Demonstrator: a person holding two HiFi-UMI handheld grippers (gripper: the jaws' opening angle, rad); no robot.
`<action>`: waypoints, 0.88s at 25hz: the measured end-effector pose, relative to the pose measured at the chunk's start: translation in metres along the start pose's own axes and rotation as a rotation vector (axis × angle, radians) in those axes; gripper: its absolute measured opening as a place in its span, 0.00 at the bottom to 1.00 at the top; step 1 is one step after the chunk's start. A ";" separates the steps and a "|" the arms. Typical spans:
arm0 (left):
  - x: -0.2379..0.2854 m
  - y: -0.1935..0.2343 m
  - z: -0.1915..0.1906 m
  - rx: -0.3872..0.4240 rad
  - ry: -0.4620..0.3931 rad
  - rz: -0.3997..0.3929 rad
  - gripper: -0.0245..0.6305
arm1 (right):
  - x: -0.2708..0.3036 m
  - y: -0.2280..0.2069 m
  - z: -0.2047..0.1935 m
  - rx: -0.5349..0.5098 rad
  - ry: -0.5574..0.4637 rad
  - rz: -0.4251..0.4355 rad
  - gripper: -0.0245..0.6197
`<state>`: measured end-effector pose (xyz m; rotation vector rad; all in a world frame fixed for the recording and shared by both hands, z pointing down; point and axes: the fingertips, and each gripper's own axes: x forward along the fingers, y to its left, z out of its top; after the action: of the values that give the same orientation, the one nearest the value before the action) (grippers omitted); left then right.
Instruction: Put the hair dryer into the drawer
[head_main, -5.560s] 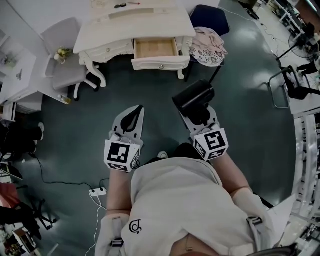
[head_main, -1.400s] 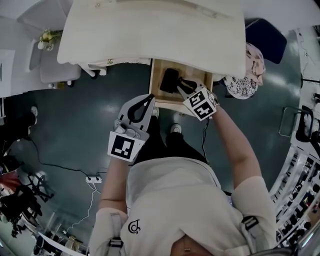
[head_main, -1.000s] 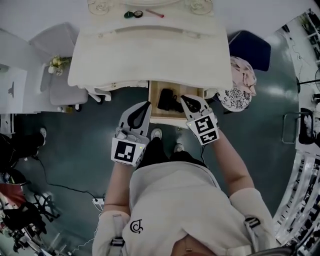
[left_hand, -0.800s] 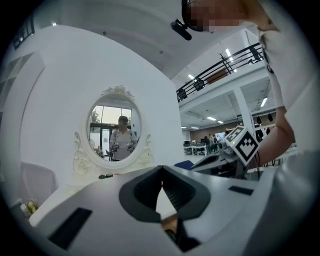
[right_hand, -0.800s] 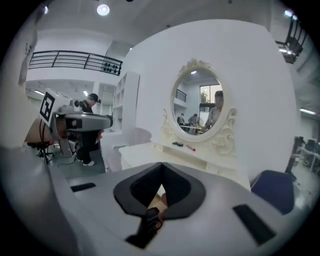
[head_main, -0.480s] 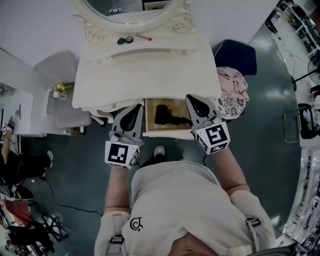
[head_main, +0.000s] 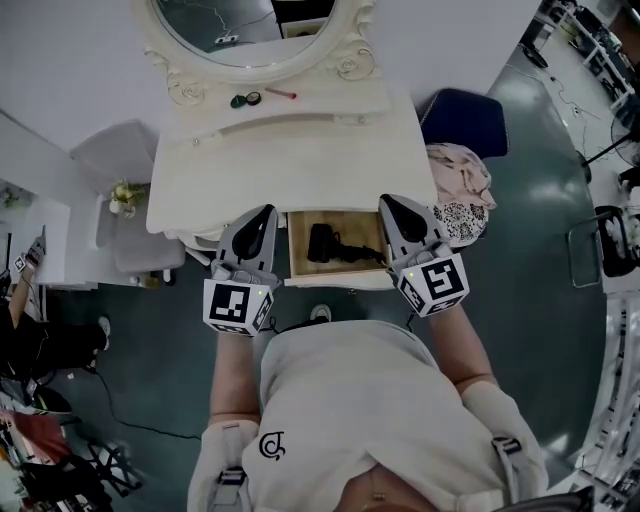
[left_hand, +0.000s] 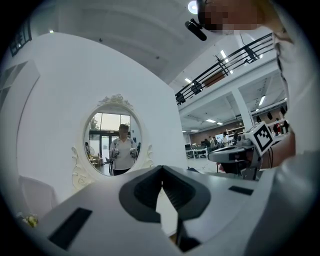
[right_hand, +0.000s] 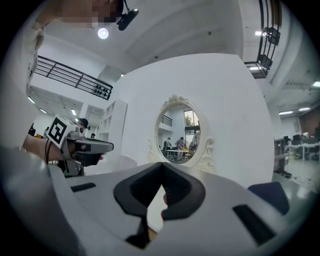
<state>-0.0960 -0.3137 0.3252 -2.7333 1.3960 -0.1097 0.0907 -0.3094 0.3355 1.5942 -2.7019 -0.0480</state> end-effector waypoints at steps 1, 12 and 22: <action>0.001 0.000 -0.001 0.000 0.001 -0.004 0.06 | 0.000 0.001 0.003 -0.022 -0.009 -0.001 0.05; 0.008 -0.009 -0.007 -0.006 0.010 -0.011 0.06 | -0.003 0.011 -0.013 -0.104 0.031 0.017 0.05; 0.002 -0.023 -0.007 -0.001 0.001 -0.013 0.06 | -0.013 0.025 -0.006 -0.135 0.023 0.052 0.05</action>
<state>-0.0769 -0.3016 0.3340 -2.7439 1.3787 -0.1111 0.0750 -0.2863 0.3421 1.4790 -2.6580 -0.2063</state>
